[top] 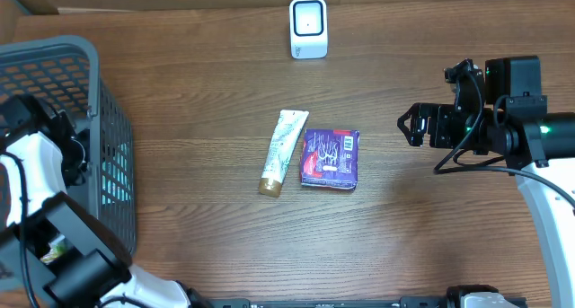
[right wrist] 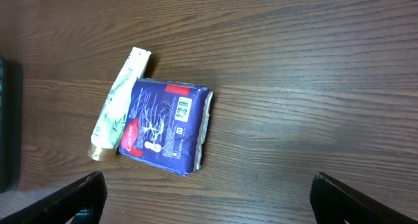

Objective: Scan the item barcode
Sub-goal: 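Reach into the basket and grasp the mint-green wrapper with left gripper, then lift the mint-green wrapper out and place it left of the tube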

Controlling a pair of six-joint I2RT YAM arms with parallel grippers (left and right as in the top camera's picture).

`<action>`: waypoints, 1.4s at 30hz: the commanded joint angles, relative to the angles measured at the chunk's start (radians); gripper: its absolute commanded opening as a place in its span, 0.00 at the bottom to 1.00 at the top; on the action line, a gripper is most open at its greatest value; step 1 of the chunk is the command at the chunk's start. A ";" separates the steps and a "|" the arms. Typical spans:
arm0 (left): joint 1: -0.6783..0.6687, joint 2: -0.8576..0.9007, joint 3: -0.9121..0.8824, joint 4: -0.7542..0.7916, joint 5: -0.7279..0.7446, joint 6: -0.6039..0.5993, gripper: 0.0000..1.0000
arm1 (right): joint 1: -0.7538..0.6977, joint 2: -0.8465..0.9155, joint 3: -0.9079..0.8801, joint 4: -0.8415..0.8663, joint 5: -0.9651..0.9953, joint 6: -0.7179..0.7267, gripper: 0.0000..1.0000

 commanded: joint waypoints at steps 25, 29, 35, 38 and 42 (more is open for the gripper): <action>0.002 0.173 0.043 -0.058 0.037 0.021 0.04 | 0.006 0.003 0.021 0.011 -0.006 0.000 1.00; 0.004 0.142 0.195 -0.189 0.038 0.015 0.04 | 0.006 0.003 0.021 0.013 -0.006 0.000 1.00; -0.005 0.062 0.537 -0.424 0.037 0.016 0.04 | 0.006 0.003 0.021 0.013 -0.006 0.000 1.00; -0.020 -0.005 0.685 -0.505 0.039 0.016 0.04 | 0.006 0.003 0.021 0.013 -0.006 0.001 1.00; -0.070 -0.123 0.793 -0.552 0.079 0.016 0.04 | 0.006 0.003 0.021 0.014 -0.006 0.000 1.00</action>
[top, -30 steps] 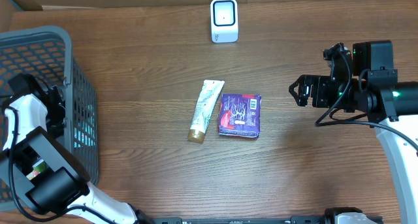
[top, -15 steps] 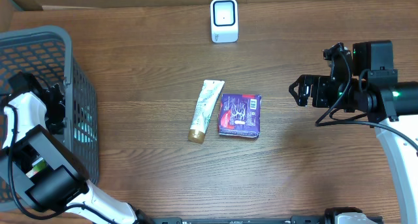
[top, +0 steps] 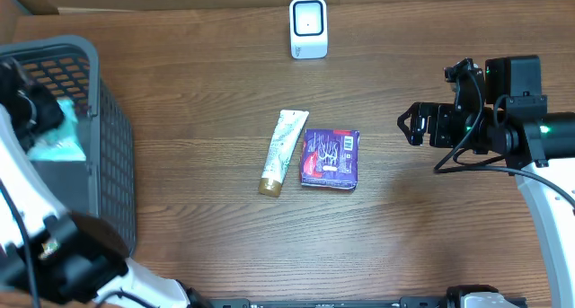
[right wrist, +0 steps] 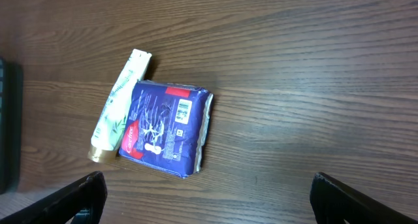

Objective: Scan the item barcode
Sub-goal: 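Lift the mint-green wrapper out and place it left of the tube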

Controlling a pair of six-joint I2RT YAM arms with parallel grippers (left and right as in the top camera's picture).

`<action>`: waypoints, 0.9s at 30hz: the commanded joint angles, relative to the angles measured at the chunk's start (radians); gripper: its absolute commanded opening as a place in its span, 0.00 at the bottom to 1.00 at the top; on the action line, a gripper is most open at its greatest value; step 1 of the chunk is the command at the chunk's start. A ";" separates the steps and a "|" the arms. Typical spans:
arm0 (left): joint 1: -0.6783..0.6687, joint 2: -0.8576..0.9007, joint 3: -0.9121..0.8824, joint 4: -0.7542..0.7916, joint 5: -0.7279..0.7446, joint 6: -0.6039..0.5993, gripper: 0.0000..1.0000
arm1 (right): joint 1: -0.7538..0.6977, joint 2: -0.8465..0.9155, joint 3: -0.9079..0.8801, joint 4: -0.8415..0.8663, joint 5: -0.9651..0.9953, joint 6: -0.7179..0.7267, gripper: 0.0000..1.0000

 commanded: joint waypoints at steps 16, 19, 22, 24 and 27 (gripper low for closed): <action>-0.714 -0.279 -0.229 0.000 -0.125 -0.304 0.04 | 0.006 0.003 0.021 0.021 -0.006 0.000 1.00; -0.782 -0.267 -0.425 0.150 -0.124 -0.352 0.04 | 0.006 0.003 0.021 0.021 -0.006 0.000 1.00; -0.839 -0.239 -0.608 0.295 -0.124 -0.380 0.04 | 0.006 0.003 0.021 0.019 -0.006 0.000 1.00; -0.868 -0.209 -0.708 0.376 -0.124 -0.400 0.04 | 0.006 0.003 0.021 0.017 -0.006 0.000 1.00; -0.893 -0.152 -0.823 0.464 -0.123 -0.434 0.04 | 0.006 0.003 0.021 0.017 -0.006 0.000 1.00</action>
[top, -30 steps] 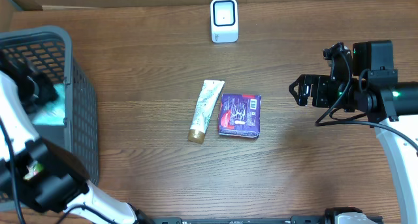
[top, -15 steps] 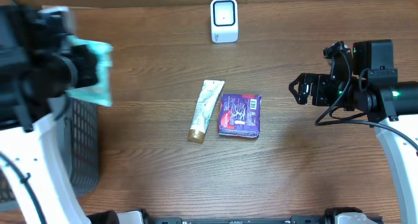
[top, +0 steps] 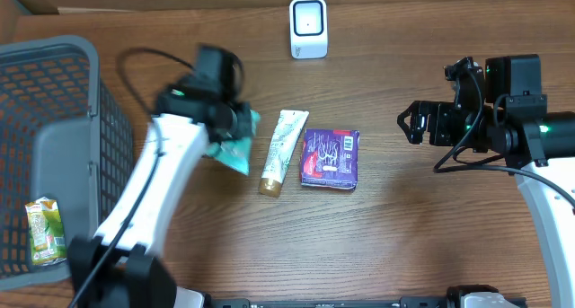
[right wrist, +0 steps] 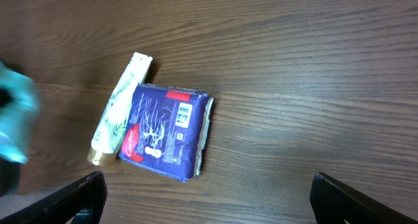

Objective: Scan the item barcode
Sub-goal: 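Lift the mint-green wrapper out and place it left of the tube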

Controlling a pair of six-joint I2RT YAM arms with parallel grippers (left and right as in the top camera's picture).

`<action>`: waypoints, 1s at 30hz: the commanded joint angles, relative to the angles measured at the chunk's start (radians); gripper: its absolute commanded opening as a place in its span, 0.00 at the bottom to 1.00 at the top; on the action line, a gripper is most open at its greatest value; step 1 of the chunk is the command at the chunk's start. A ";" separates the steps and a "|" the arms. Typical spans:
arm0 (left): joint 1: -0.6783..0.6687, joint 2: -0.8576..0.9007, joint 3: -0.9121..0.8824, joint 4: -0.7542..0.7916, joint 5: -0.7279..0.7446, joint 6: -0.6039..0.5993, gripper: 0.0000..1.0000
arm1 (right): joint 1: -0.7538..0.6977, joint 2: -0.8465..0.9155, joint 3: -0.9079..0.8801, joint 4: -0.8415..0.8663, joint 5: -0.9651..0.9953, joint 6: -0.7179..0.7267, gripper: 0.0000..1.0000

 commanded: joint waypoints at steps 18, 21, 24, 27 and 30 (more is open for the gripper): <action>-0.005 0.094 0.190 -0.092 -0.005 -0.033 0.55 | 0.006 0.001 0.021 0.003 -0.006 0.000 1.00; 0.035 0.048 0.377 -0.195 -0.015 0.003 0.55 | 0.006 0.001 0.021 -0.002 -0.006 0.000 1.00; 0.097 0.003 0.518 -0.293 -0.070 0.003 0.59 | 0.006 0.001 0.021 -0.008 -0.006 -0.001 1.00; 0.198 -0.054 0.595 -0.377 -0.127 0.005 0.62 | 0.006 0.001 0.021 -0.007 -0.006 -0.001 1.00; 0.341 -0.109 0.600 -0.446 -0.156 0.008 0.64 | 0.006 0.001 0.021 -0.003 -0.006 -0.001 1.00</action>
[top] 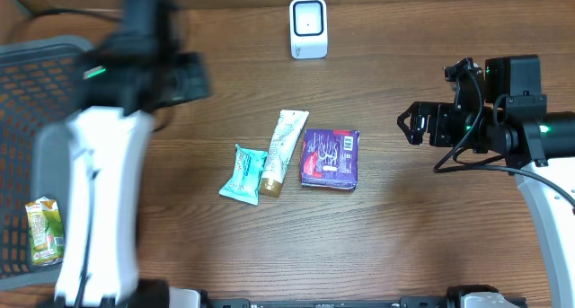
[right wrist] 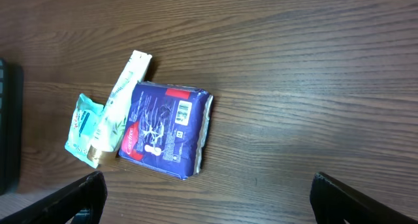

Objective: Scan the item barcode
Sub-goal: 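Lift the mint-green wrapper out and place it left of the tube, then reach the left gripper into the basket and grasp the green POKKA tea carton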

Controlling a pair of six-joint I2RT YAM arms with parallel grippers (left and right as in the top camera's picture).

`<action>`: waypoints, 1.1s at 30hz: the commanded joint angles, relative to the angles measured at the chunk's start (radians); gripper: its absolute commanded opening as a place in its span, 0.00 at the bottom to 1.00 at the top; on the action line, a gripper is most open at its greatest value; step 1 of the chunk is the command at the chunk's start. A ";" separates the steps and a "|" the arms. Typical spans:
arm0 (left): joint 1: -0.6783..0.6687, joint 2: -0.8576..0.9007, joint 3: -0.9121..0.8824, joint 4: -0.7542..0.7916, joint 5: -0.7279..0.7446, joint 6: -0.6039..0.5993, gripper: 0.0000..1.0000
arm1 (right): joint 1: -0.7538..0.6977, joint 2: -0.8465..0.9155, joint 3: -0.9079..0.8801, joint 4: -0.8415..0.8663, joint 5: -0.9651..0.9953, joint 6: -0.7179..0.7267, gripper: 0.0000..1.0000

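A small teal packet lies flat on the table, touching the left side of a cream tube. A purple pack lies right of the tube with a barcode on its top face. The white scanner stands at the far edge. My left arm is blurred at the upper left, apart from the items; its jaws cannot be made out. My right gripper hangs open to the right of the pack, holding nothing.
A grey mesh basket stands at the left edge with a green-yellow packet inside. A cardboard wall runs along the back of the table. Bare wood lies between the purple pack and the right arm.
The teal packet was in my left gripper left of the tube; now it lies on the table beside the tube. The left arm has moved back toward the basket. The right arm is unchanged.
My left arm was down in the basket. Then it was over the basket with the teal packet. Then it held the packet over the table near the tube. Now the packet lies by the tube and the arm is away.
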 commanded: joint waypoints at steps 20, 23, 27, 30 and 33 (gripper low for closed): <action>0.871 -0.093 -0.416 0.161 0.114 0.164 0.44 | 0.006 0.010 0.020 0.009 -0.006 0.000 1.00; 0.858 -0.117 -0.552 0.316 0.051 0.165 0.45 | 0.006 0.010 0.020 0.011 -0.006 0.000 1.00; 0.858 -0.098 -0.729 0.519 -0.075 0.169 0.74 | 0.006 0.010 0.020 0.006 -0.006 0.000 1.00; 0.866 -0.065 -0.803 0.594 -0.158 0.249 0.77 | 0.006 0.010 0.020 0.001 -0.006 0.000 1.00; 0.871 -0.029 -0.840 0.639 -0.175 0.293 0.77 | 0.006 0.010 0.020 -0.001 -0.005 0.000 1.00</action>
